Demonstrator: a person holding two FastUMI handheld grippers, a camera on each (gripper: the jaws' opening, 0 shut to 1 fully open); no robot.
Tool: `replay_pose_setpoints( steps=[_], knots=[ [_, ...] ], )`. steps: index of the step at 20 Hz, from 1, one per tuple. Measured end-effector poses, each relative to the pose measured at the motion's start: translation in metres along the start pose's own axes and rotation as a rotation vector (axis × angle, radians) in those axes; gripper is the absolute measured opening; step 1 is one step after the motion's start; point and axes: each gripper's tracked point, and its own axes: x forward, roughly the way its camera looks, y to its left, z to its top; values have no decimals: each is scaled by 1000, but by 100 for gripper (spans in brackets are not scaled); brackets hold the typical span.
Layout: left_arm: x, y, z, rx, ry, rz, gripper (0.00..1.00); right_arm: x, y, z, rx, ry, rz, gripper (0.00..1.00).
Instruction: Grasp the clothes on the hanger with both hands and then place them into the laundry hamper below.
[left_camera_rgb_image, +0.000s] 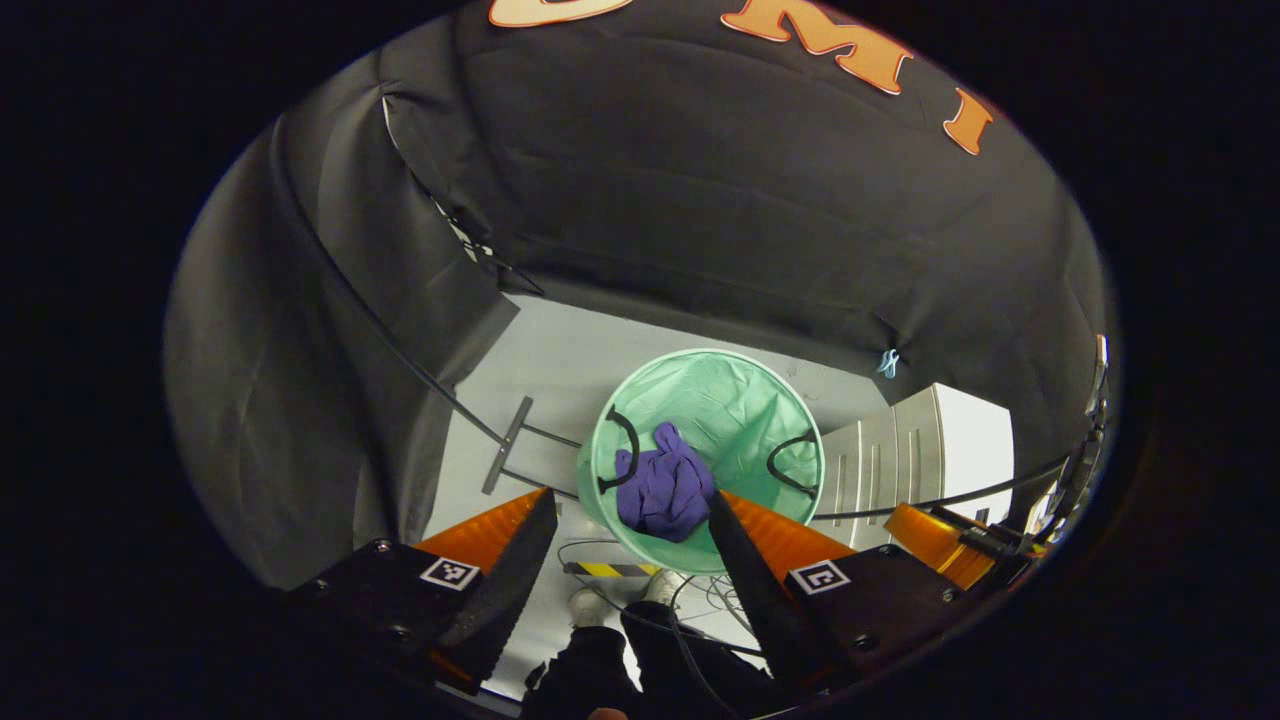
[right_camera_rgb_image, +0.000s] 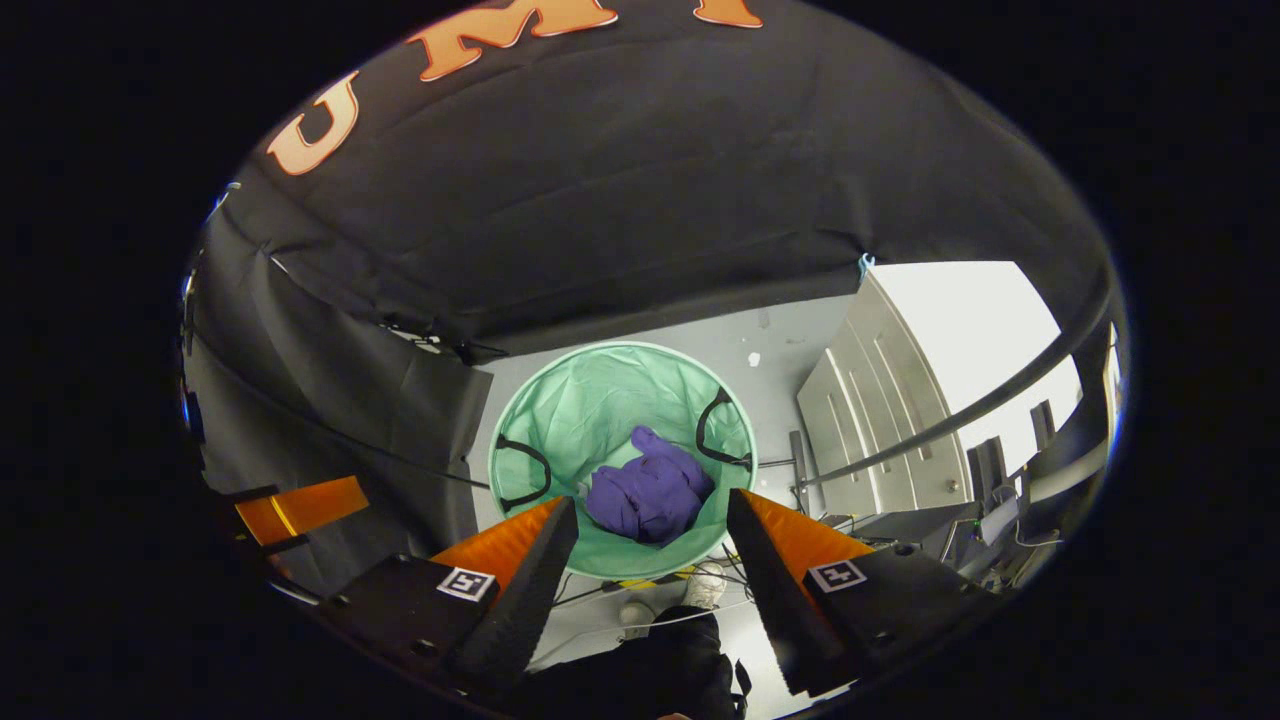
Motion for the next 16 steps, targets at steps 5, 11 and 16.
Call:
replay_pose_setpoints(
  steps=[5,11,16],
  knots=[
    [-40,24,-11,34,-44,-6,98,-65,5,-2,27,-113,-30,98],
    [-75,30,-12,77,-81,-43,98,-163,-10,14,55,-296,-84,98],
    [-117,5,19,101,-215,-73,98,-246,-34,45,24,-477,-147,98]
  ],
)
